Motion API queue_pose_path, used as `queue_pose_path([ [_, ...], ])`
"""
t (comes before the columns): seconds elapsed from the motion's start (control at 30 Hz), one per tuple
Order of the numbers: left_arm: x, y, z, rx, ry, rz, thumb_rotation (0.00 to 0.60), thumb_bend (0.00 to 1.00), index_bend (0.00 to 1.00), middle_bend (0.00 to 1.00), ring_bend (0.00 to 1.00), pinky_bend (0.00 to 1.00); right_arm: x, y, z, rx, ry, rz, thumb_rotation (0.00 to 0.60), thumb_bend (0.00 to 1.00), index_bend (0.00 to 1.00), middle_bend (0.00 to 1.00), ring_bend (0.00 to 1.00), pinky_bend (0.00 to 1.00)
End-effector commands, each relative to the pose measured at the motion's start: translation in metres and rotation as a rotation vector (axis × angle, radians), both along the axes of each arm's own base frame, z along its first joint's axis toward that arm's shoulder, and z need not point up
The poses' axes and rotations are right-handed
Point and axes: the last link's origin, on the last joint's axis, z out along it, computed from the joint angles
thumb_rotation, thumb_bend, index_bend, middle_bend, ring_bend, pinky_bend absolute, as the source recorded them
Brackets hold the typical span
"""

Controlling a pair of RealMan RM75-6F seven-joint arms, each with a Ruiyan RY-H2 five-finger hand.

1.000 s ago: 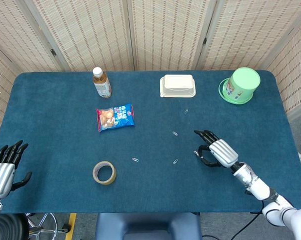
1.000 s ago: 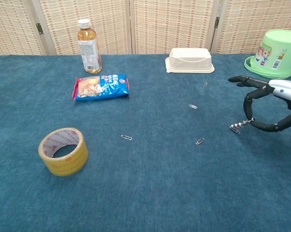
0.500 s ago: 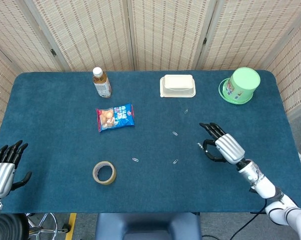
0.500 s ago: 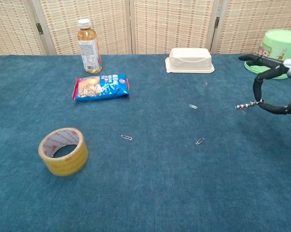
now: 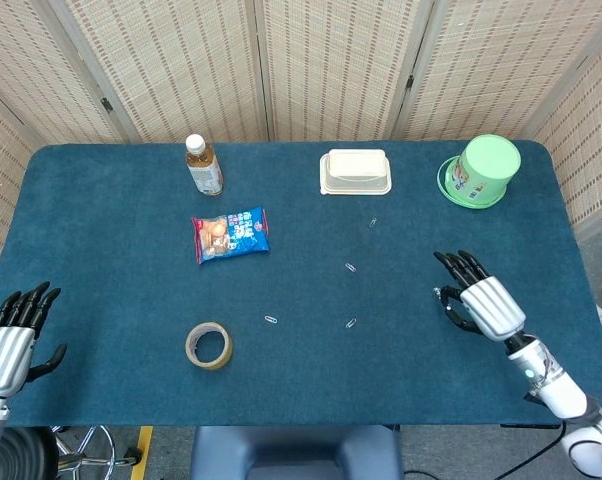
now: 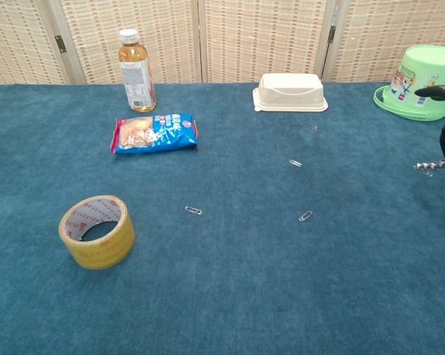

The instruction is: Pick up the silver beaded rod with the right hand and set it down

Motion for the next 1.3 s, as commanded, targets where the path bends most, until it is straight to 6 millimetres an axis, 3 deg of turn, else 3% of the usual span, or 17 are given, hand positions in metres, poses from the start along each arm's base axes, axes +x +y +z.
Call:
queue_pose_path([
  [0.03,0.001,0.0,-0.002,-0.003,0.003,-0.001,0.6,0.39,0.0,0.07,0.11,0.1,-0.006,0.004,-0.001,-0.001,0.024,-0.012,0.6,0.41,0.86,0.02,0.0,0.0],
  [0.27,0.0,0.001,0.0,0.001,-0.002,0.005,0.6,0.39,0.0,0.07,0.11,0.1,-0.003,-0.002,-0.005,-0.003,0.029,0.002,0.6,0.41,0.86,0.02,0.0,0.0],
  [0.33,0.0,0.001,0.001,0.002,-0.005,0.003,0.6,0.39,0.0,0.07,0.11,0.1,-0.003,-0.003,-0.004,-0.006,0.031,0.004,0.6,0.41,0.8,0.02,0.0,0.0],
  [0.47,-0.001,0.0,0.002,0.002,-0.007,0.002,0.6,0.4,0.0,0.07,0.11,0.1,-0.005,-0.006,-0.002,-0.014,0.079,0.003,0.6,0.41,0.41,0.0,0.0,0.0],
  [0.7,0.0,-0.001,0.001,0.004,-0.006,-0.003,0.6,0.42,0.0,0.07,0.11,0.1,-0.004,-0.007,0.004,-0.025,0.103,0.002,0.6,0.41,0.04,0.0,0.0,0.0],
  [1.0,0.001,-0.001,0.001,0.007,-0.006,-0.005,0.6,0.42,0.0,0.07,0.11,0.1,-0.005,0.002,0.032,-0.08,0.17,-0.027,0.6,0.41,0.0,0.0,0.0,0.0],
  [1.1,0.0,0.0,0.002,0.017,0.002,-0.003,0.6,0.42,0.0,0.07,0.11,0.1,-0.008,0.019,0.046,-0.147,0.204,-0.11,0.6,0.41,0.0,0.0,0.0,0.0],
  [1.3,0.0,-0.001,0.002,0.012,0.0,-0.003,0.6,0.42,0.0,0.07,0.11,0.1,-0.02,0.069,0.06,-0.24,0.145,-0.452,0.6,0.41,0.0,0.0,0.0,0.0],
])
